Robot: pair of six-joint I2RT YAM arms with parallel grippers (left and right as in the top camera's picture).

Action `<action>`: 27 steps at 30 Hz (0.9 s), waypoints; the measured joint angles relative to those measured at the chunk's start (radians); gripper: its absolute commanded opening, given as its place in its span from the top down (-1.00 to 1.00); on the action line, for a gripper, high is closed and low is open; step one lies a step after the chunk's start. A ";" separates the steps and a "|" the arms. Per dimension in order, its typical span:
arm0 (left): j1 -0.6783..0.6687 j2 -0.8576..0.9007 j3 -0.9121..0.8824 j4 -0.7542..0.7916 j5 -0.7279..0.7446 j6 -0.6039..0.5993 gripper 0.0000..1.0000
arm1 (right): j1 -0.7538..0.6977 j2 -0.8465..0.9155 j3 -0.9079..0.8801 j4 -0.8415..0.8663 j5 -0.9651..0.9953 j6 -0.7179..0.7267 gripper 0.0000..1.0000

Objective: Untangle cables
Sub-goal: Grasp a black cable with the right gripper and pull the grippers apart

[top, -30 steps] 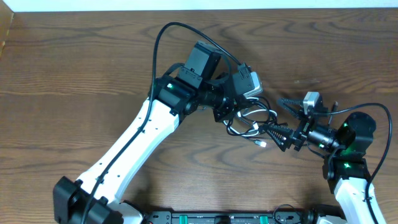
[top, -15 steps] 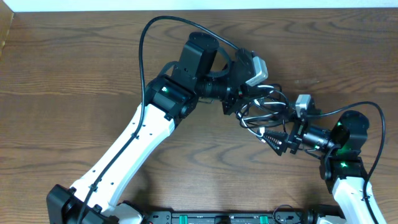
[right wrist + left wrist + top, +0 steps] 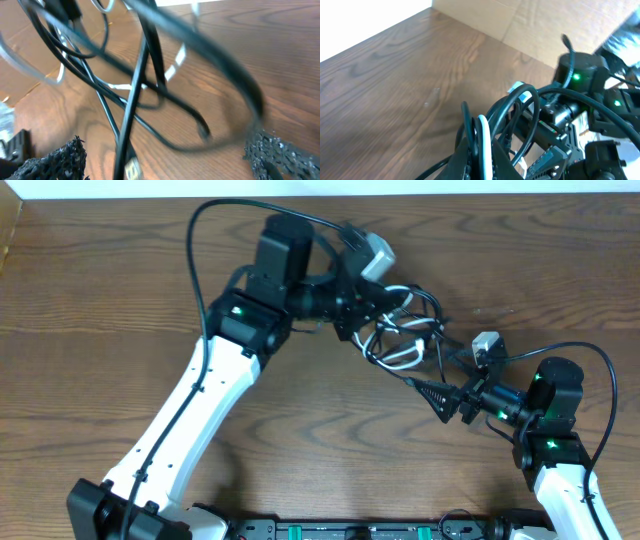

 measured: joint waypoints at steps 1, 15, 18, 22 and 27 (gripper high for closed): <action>0.013 0.000 0.000 -0.002 0.000 -0.010 0.85 | 0.000 0.000 0.000 0.002 0.011 0.000 -0.98; 0.011 0.000 0.000 -0.060 0.038 -0.048 0.85 | 0.000 0.000 0.000 0.146 0.033 -0.003 -0.99; 0.011 0.000 0.000 -0.063 0.079 -0.048 0.85 | 0.000 0.000 0.000 0.192 0.033 -0.003 -0.98; 0.009 0.000 0.000 -0.064 0.108 -0.048 0.85 | 0.000 0.000 0.000 0.195 0.033 -0.003 -0.98; -0.005 0.000 0.000 -0.064 0.115 -0.048 0.85 | 0.002 0.000 0.000 0.201 0.019 -0.006 0.98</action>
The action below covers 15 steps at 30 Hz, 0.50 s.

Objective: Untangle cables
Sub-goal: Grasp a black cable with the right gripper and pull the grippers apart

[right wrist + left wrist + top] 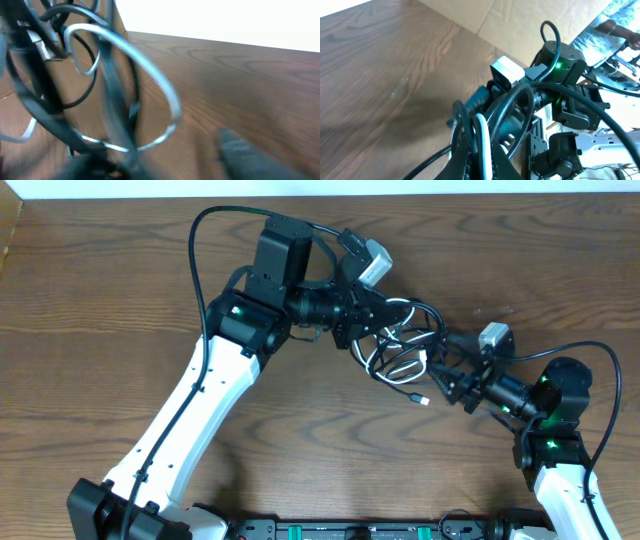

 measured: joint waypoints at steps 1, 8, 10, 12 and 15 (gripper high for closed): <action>-0.003 0.000 0.000 0.000 0.000 0.000 0.85 | 0.000 0.000 0.000 0.001 -0.001 0.000 0.98; -0.007 0.000 0.000 0.001 -0.008 0.000 0.85 | 0.002 0.000 0.000 0.001 -0.006 0.004 0.98; -0.007 0.000 0.000 0.001 -0.013 0.000 0.85 | 0.002 0.000 0.000 0.001 -0.006 0.004 0.98; -0.007 0.000 0.000 0.001 -0.020 0.000 0.85 | 0.002 0.000 0.000 0.000 -0.005 0.004 0.98; -0.006 0.000 0.000 0.000 -0.060 0.000 0.84 | 0.002 0.000 0.000 -0.013 -0.003 0.013 0.98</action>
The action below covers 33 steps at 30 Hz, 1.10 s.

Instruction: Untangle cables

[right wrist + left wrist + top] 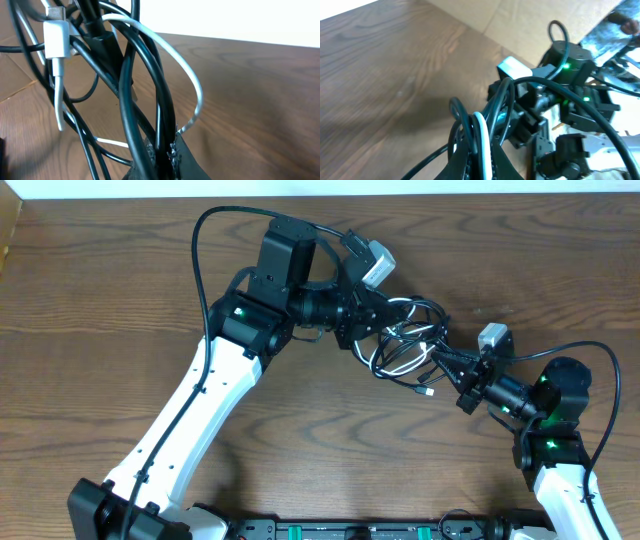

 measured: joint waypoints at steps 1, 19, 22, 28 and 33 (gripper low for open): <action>0.001 0.000 0.000 0.000 -0.023 -0.003 0.85 | 0.000 0.000 0.000 -0.011 0.003 0.003 0.98; 0.236 0.000 -0.006 -0.005 -0.541 -0.201 0.85 | -0.117 0.000 0.016 -0.336 0.211 0.023 0.98; 0.294 -0.001 -0.006 -0.005 -0.571 -0.236 0.85 | -0.143 0.000 0.014 -0.388 0.286 0.026 0.98; 0.331 -0.002 -0.006 -0.042 -0.576 -0.270 0.85 | -0.168 0.000 0.014 -0.405 0.362 0.045 0.98; 0.317 -0.002 -0.006 -0.091 -0.542 -0.243 0.67 | -0.168 0.000 0.014 -0.376 0.345 0.056 0.98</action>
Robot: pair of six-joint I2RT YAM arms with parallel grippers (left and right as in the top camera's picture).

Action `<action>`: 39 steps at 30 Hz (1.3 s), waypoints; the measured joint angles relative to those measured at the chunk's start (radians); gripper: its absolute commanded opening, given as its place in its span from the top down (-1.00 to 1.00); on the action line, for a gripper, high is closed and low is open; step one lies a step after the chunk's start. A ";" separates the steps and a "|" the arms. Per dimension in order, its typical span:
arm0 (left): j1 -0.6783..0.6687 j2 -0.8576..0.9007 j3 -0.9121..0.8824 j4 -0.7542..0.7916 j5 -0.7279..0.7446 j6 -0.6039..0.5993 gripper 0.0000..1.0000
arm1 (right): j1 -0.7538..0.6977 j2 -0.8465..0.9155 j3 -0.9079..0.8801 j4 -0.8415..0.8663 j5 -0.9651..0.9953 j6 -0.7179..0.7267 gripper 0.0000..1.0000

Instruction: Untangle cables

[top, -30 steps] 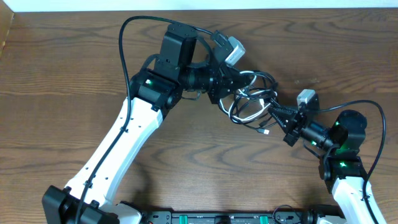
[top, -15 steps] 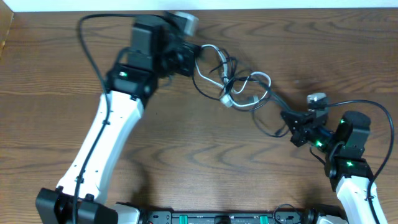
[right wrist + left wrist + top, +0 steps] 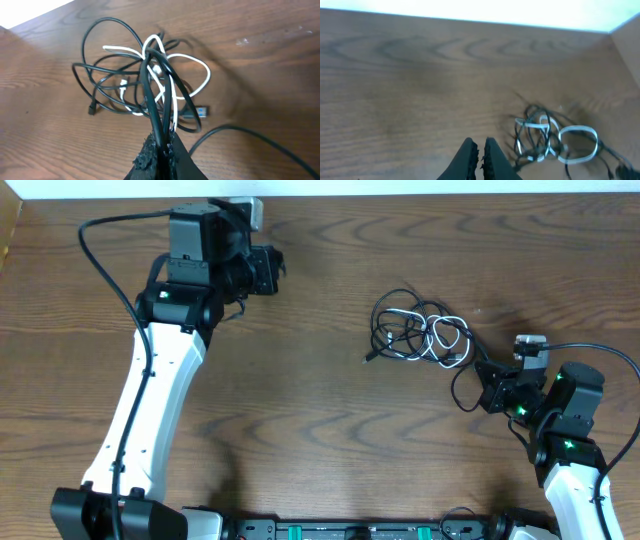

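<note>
The cable tangle (image 3: 420,335), black and white loops, lies on the wooden table right of centre; it also shows in the left wrist view as the tangle (image 3: 550,139). My right gripper (image 3: 484,380) sits just right of it, shut on two black cable strands (image 3: 159,110) that rise from the tangle (image 3: 145,82) into the right gripper (image 3: 163,144). My left gripper (image 3: 276,272) is far off at the back left, well apart from the cables. In its own view the left gripper (image 3: 481,148) is shut with nothing between its fingers.
A loose black cable (image 3: 240,135) curves away to the right of the held strands. The table's back edge (image 3: 400,196) runs close behind the left arm. Bare wood lies between the left gripper and the tangle.
My left gripper has let go of the tangle and now sits at the back left, shut on nothing. The tangle rests on the table. My right gripper still grips black strands, further right.
At first my left gripper held the bundle up at mid-table while my right gripper stood open beside it. The right gripper then came in among the loops and shut on black strands. Now only the right gripper holds the cables, and the tangle lies spread on the wood.
</note>
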 measured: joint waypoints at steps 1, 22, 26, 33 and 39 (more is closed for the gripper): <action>-0.007 0.000 0.000 -0.016 0.003 0.013 0.19 | 0.000 0.000 0.000 0.005 -0.010 0.000 0.98; -0.332 0.158 0.000 -0.151 0.026 0.515 -0.79 | 0.000 0.000 0.000 0.027 -0.111 0.015 0.98; -0.368 0.261 0.000 -0.092 0.007 0.593 -0.79 | 0.000 0.000 0.000 0.028 -0.112 0.015 0.98; -0.393 0.370 0.000 0.022 -0.021 0.632 -0.80 | 0.000 0.000 0.000 0.028 -0.115 0.015 0.98; -0.413 0.441 0.000 0.113 -0.033 0.649 -0.79 | 0.000 0.000 0.000 0.028 -0.115 0.015 0.98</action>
